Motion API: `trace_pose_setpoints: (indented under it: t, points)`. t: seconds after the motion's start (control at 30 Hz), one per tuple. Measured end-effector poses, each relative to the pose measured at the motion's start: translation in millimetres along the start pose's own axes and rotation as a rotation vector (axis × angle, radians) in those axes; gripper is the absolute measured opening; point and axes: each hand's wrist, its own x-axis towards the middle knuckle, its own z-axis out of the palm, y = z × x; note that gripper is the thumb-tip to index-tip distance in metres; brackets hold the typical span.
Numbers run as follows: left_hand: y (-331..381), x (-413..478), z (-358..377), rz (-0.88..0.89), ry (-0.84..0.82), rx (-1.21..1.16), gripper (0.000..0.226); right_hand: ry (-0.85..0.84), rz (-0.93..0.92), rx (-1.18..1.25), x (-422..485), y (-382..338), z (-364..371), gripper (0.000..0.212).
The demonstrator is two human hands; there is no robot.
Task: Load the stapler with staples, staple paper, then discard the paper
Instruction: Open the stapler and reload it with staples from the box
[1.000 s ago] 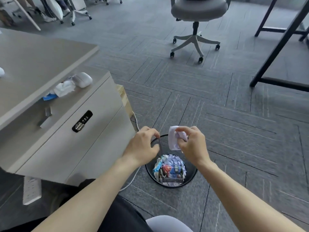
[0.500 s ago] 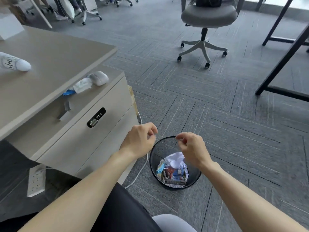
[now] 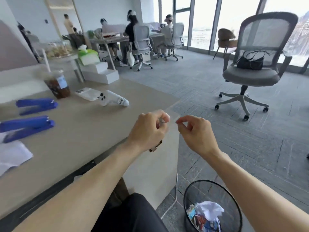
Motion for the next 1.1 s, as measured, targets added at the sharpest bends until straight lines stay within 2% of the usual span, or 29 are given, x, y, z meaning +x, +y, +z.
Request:
trace_pose_setpoints:
  t: [0.33, 0.5, 0.73, 0.87, 0.93, 1.1]
  points:
    - [-71.5, -53.9, -148.0, -0.153, 0.193, 0.164, 0.009, -0.193, -0.279, 0.09, 33.4, -139.8, 95.9, 0.014]
    - [-118.9, -95.9, -203.2, -0.287, 0.295, 0.216, 0.007, -0.365, -0.37, 0.079, 38.8, -192.5, 153.8, 0.012]
    - [-180.5, -138.1, -262.3, -0.524, 0.383, 0.277, 0.008, -0.496, -0.473, 0.088, 51.7, -243.9, 240.2, 0.012]
    - [-213.4, -140.0, -278.6, -0.593, 0.358, 0.308, 0.009, -0.586, -0.579, 0.063, 61.2, -261.6, 287.0, 0.034]
    - [-231.0, -135.1, -281.8, -0.616, 0.334, 0.32, 0.012, -0.611, -0.604, 0.063, 67.1, -266.9, 304.6, 0.038]
    - [-274.9, -118.2, -289.9, -0.668, 0.213, 0.328, 0.022, -0.654, -0.665, 0.067, 77.1, -271.2, 327.0, 0.018]
